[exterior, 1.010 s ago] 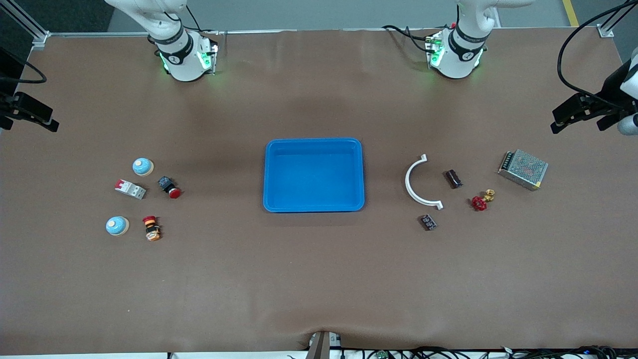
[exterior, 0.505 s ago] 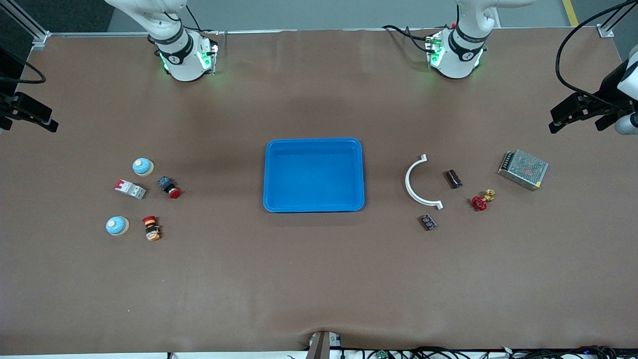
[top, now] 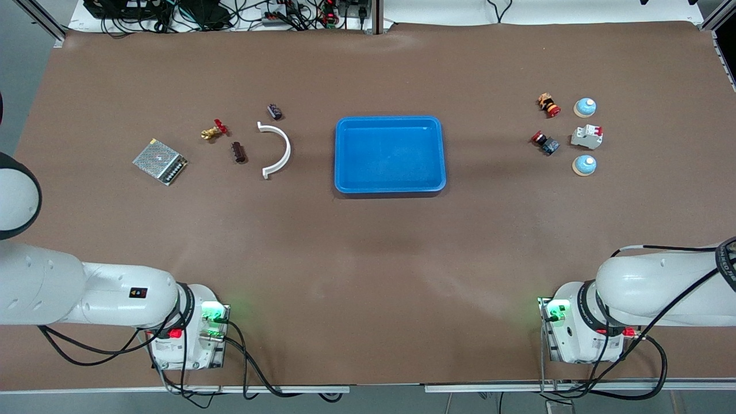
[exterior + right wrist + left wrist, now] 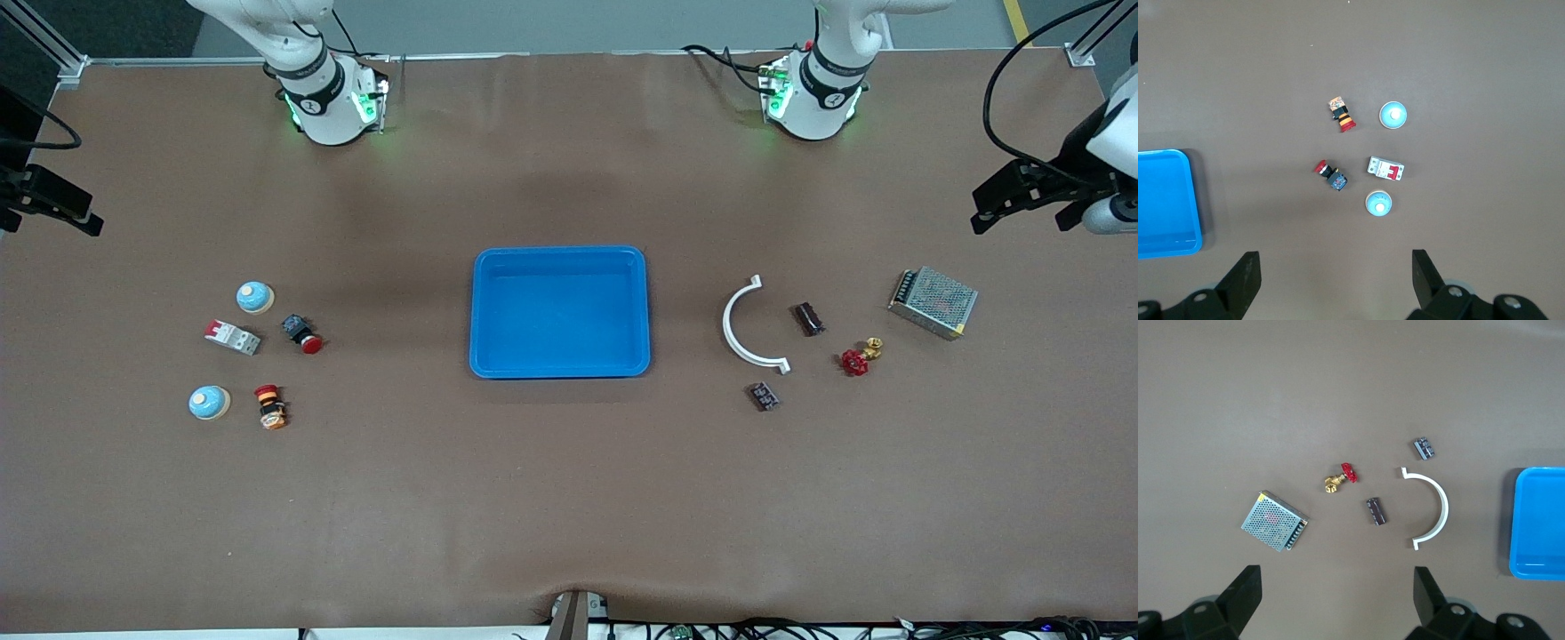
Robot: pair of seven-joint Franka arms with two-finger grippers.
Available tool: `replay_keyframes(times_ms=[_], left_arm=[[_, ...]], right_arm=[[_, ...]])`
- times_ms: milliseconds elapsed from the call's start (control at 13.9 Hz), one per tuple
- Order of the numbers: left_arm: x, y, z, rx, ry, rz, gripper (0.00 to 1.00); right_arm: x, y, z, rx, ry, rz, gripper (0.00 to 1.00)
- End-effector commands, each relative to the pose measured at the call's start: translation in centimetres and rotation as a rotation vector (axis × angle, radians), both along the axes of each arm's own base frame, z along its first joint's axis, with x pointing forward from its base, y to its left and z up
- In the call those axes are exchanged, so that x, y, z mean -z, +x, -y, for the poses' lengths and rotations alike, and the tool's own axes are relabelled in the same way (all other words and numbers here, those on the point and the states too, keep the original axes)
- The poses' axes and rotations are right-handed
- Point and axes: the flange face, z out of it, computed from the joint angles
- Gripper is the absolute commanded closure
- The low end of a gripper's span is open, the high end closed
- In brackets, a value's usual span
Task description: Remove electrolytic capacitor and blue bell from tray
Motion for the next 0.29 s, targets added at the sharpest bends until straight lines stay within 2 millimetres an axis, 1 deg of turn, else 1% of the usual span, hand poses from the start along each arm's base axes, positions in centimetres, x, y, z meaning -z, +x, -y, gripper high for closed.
replay_keyframes(times_ms=[0, 216], left_arm=[[-0.62, -0.25, 0.31, 0.022, 0.026, -0.007, 0.0], [-0.93, -0.42, -0.25, 0.014, 0.023, -0.003, 0.0]], right_arm=[[-0.39, -0.37, 0.16, -0.004, 0.016, 0.009, 0.0], [-0.35, -0.27, 0.1, -0.004, 0.022, 0.013, 0.0]])
